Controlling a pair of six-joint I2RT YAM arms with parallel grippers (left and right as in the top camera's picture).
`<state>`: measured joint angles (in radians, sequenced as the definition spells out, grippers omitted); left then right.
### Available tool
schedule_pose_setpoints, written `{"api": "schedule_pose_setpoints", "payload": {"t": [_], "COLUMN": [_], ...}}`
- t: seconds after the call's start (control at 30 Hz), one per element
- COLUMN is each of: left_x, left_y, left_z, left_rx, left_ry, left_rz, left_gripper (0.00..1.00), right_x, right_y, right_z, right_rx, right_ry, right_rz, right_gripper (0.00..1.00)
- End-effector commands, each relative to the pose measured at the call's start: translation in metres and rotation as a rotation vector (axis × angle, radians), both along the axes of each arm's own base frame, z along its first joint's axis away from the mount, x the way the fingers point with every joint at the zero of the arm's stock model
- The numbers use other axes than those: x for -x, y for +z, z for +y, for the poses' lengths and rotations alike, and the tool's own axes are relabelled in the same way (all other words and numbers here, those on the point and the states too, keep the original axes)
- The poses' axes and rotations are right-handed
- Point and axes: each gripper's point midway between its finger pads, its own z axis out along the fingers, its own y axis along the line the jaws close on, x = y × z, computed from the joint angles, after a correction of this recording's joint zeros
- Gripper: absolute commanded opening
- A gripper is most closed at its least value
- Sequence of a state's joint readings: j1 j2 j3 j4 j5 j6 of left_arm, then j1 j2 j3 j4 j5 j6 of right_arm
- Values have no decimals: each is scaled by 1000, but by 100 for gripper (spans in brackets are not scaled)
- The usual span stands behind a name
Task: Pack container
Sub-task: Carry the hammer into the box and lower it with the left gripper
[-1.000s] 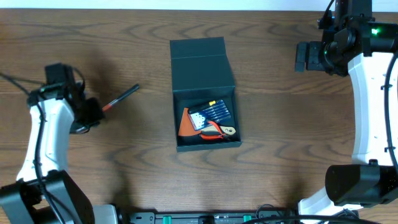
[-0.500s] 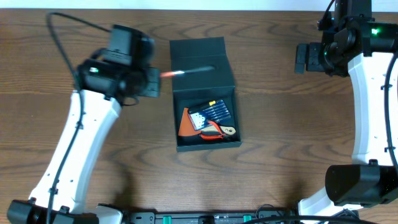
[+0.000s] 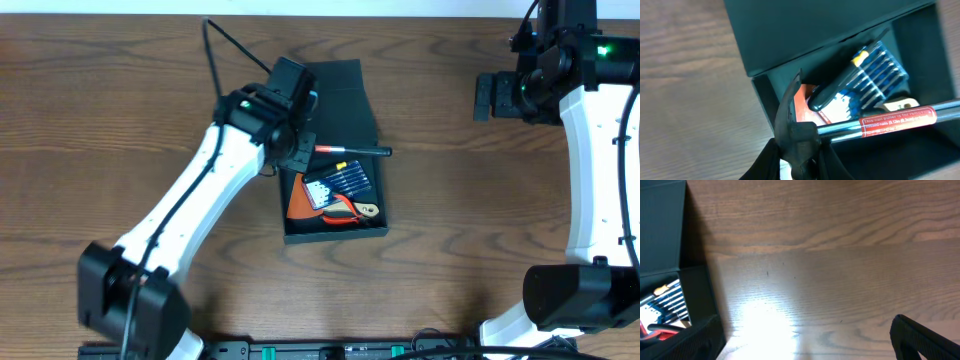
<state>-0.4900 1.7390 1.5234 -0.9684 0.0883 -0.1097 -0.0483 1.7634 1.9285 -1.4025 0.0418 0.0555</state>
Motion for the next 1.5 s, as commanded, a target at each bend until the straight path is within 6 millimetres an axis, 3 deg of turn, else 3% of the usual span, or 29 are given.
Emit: {"api": "schedule_pose_setpoints", "payload": {"t": [0.0,0.8,1.13,1.47], "left_x": [-5,14,10,8], "left_y": [-10,-62,-90,-103], "left_z": [1,11,10,8], "left_rx": [-21,-83,-108,-116], "left_ry": [39,50,49,49], "left_rz": [18,134,176,190], "left_gripper": [6,6,6,6], "right_x": [3,3,7,8], "right_y": [-1,-2,-3,-3], "right_z": [-1,-1,-1,0], "right_rx": [2,2,4,7], "right_ry": [8,9,17,27], "right_rz": [9,12,28,33], "right_gripper": [99,99,99,99]}}
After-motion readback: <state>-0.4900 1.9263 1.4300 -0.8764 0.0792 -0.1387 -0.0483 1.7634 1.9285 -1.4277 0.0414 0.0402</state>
